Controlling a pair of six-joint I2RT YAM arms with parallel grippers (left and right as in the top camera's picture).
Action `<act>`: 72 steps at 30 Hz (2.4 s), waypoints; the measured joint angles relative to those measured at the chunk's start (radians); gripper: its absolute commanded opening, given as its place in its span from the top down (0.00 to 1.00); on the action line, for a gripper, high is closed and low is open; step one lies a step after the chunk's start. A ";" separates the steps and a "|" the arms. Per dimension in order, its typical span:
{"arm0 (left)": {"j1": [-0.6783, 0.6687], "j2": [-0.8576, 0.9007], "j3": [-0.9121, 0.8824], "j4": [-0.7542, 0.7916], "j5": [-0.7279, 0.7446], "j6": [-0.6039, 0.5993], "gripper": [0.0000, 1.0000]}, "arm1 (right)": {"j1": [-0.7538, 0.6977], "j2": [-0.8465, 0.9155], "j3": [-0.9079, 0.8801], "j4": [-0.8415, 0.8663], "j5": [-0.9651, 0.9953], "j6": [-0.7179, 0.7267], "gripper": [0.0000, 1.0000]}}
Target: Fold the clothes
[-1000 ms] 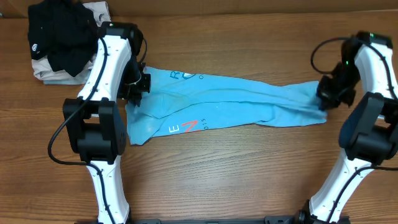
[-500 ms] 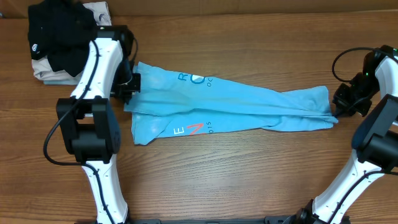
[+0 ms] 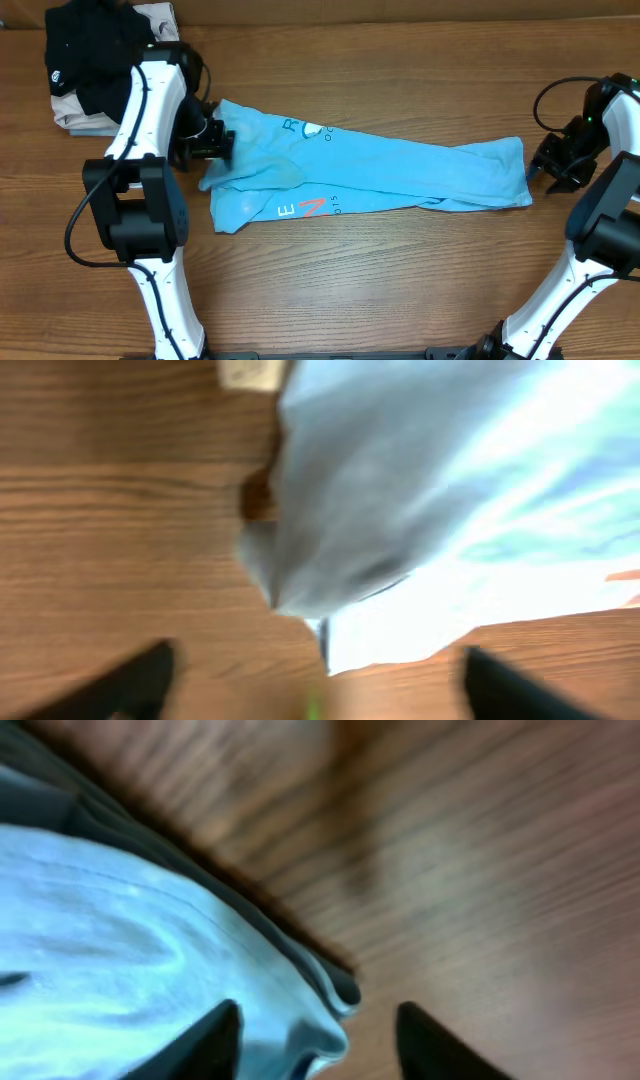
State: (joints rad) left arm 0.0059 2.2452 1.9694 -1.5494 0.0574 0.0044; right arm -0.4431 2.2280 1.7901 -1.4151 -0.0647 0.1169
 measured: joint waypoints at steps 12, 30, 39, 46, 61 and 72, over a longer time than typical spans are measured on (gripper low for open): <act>-0.012 0.000 0.204 0.023 0.033 0.003 0.00 | 0.099 -0.019 -0.159 0.168 -0.044 -0.047 0.96; -0.012 -0.003 0.363 0.135 0.082 0.003 0.00 | -0.217 -0.022 0.086 0.058 -0.089 0.042 0.96; -0.012 -0.003 0.363 0.190 0.082 0.003 0.00 | -0.185 -0.022 0.201 -0.085 -0.183 -0.031 0.96; -0.012 -0.003 0.363 0.190 0.082 0.003 0.00 | 0.096 -0.022 0.201 -0.164 -0.209 -0.053 0.96; -0.012 -0.003 0.363 0.193 0.082 0.003 0.00 | 0.578 -0.022 0.201 -0.170 -0.162 0.064 0.87; -0.013 -0.003 0.363 0.183 0.124 0.011 0.00 | 0.642 -0.022 0.209 -0.204 -0.152 0.104 0.19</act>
State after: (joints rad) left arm -0.0071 2.2421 2.3322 -1.3666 0.1814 0.0151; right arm 0.1993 2.2063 1.9987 -1.6196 -0.2169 0.2211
